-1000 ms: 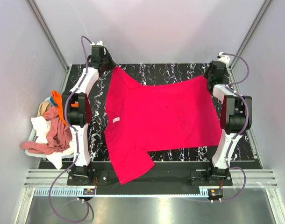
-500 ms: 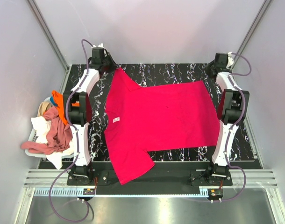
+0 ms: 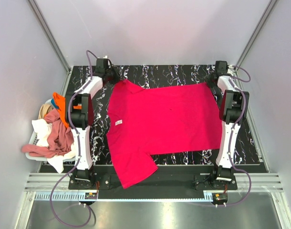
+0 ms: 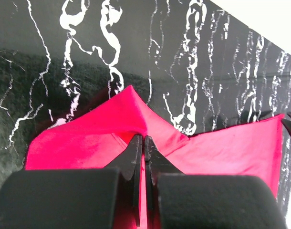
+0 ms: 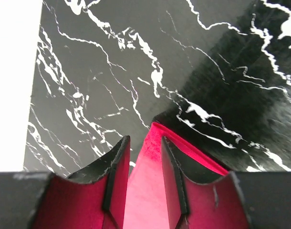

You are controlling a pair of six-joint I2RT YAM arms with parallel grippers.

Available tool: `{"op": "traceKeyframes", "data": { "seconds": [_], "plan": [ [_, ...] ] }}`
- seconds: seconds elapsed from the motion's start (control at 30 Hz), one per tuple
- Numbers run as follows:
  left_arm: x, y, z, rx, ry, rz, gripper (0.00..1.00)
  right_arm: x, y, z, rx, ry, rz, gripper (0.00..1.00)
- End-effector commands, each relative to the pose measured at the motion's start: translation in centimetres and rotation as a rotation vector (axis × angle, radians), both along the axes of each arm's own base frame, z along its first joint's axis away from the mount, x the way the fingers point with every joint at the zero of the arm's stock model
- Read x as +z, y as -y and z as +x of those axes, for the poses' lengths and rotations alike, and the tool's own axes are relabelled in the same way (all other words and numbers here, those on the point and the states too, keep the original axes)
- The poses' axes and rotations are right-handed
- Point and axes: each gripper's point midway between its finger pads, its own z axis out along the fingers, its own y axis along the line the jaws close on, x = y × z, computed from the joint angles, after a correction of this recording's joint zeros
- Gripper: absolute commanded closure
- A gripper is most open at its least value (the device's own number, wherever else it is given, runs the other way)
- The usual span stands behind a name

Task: Fold and stack the t-shirts
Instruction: Flatten the tshirt out

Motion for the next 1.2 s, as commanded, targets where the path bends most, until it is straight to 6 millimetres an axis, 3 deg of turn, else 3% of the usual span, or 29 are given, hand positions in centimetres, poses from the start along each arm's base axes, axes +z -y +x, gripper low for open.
{"op": "traceKeyframes", "data": {
  "seconds": [0.0, 0.1, 0.13, 0.17, 0.4, 0.5, 0.6, 0.77, 0.87, 0.9, 0.93, 1.03, 1.17],
  "plan": [
    [7.9, 0.5, 0.3, -0.023, 0.17, -0.056, 1.0, -0.6, 0.0, 0.4, -0.026, -0.015, 0.019, 0.6],
    [8.8, 0.5, -0.2, -0.024, 0.179, -0.064, 1.0, -1.8, -0.1, -0.4, -0.026, -0.089, 0.007, 0.59],
    [9.1, 0.5, -0.3, -0.021, 0.182, -0.064, 1.0, -1.6, 0.1, 0.2, -0.018, -0.09, -0.006, 0.59],
    [9.4, 0.5, -0.5, -0.018, 0.179, -0.066, 1.0, -2.5, 0.0, -1.0, -0.014, -0.162, -0.005, 0.59],
    [14.9, -0.4, -2.2, 0.004, 0.211, -0.026, 1.0, -3.2, 0.8, -2.3, -0.006, -0.255, -0.058, 0.63],
    [15.5, -0.9, -3.6, 0.016, 0.202, -0.011, 1.0, -3.9, 0.8, -3.0, 0.014, -0.292, -0.07, 0.64],
    [15.9, -0.8, -4.3, 0.013, 0.202, -0.018, 1.0, -4.4, 0.7, -3.4, 0.033, -0.329, -0.074, 0.64],
    [14.4, -0.5, -5.2, 0.001, 0.16, -0.032, 1.0, -6.0, 0.2, -3.9, 0.074, -0.368, -0.054, 0.73],
    [13.9, -0.5, -5.1, -0.004, 0.153, -0.033, 1.0, -6.0, 0.2, -3.8, 0.077, -0.368, -0.057, 0.85],
    [13.7, -0.4, -4.9, -0.006, 0.152, -0.033, 1.0, -6.1, 0.2, -3.7, 0.078, -0.366, -0.056, 0.93],
    [13.6, -0.4, -4.9, -0.005, 0.148, -0.034, 1.0, -5.8, 0.2, -3.5, 0.082, -0.357, -0.058, 0.99],
    [13.4, -0.2, -4.2, -0.013, 0.151, -0.035, 1.0, -5.1, -0.1, -2.5, 0.104, -0.319, -0.054, 1.0],
    [12.8, 0.4, -2.9, -0.042, 0.151, -0.053, 1.0, -1.4, -1.1, 1.3, 0.187, -0.114, -0.05, 1.0]
  ]
}}
